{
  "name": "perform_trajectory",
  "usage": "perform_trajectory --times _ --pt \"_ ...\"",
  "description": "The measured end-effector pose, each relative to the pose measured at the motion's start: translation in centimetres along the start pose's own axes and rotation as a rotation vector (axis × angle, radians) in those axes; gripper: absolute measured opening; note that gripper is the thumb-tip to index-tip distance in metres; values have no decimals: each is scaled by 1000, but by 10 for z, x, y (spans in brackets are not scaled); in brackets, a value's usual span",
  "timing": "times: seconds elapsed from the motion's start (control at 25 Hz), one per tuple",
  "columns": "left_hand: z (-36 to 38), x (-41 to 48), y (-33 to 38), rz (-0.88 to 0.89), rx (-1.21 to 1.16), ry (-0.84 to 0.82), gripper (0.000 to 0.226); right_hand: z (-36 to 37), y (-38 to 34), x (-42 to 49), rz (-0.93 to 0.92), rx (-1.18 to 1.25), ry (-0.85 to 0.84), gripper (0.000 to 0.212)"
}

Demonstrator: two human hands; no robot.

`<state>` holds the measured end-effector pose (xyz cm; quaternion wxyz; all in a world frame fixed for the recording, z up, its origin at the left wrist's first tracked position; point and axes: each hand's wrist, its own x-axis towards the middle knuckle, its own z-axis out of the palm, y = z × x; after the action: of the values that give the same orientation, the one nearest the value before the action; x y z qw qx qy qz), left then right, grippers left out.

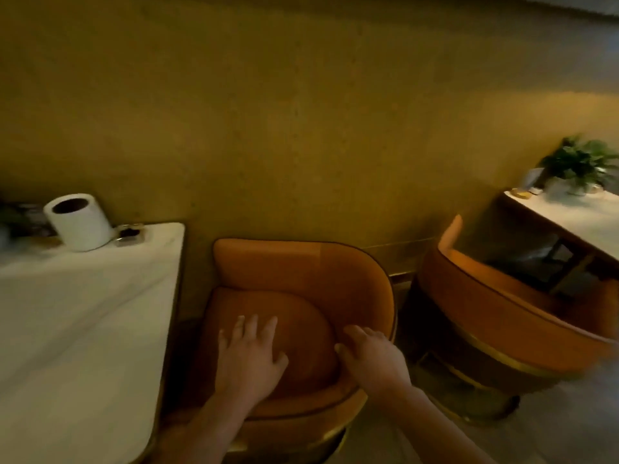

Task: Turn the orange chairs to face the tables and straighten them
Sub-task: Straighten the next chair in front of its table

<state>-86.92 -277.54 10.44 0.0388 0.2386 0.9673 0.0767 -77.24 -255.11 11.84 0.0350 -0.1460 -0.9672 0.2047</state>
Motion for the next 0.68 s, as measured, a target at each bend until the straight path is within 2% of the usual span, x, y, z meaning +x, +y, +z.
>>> perform_trajectory --times 0.4,0.68 --pt "26 55 28 -328 -46 -37 78 7 35 137 -235 -17 -217 51" --pt "33 72 72 -550 -84 -47 77 8 67 201 -392 -122 -404 56"
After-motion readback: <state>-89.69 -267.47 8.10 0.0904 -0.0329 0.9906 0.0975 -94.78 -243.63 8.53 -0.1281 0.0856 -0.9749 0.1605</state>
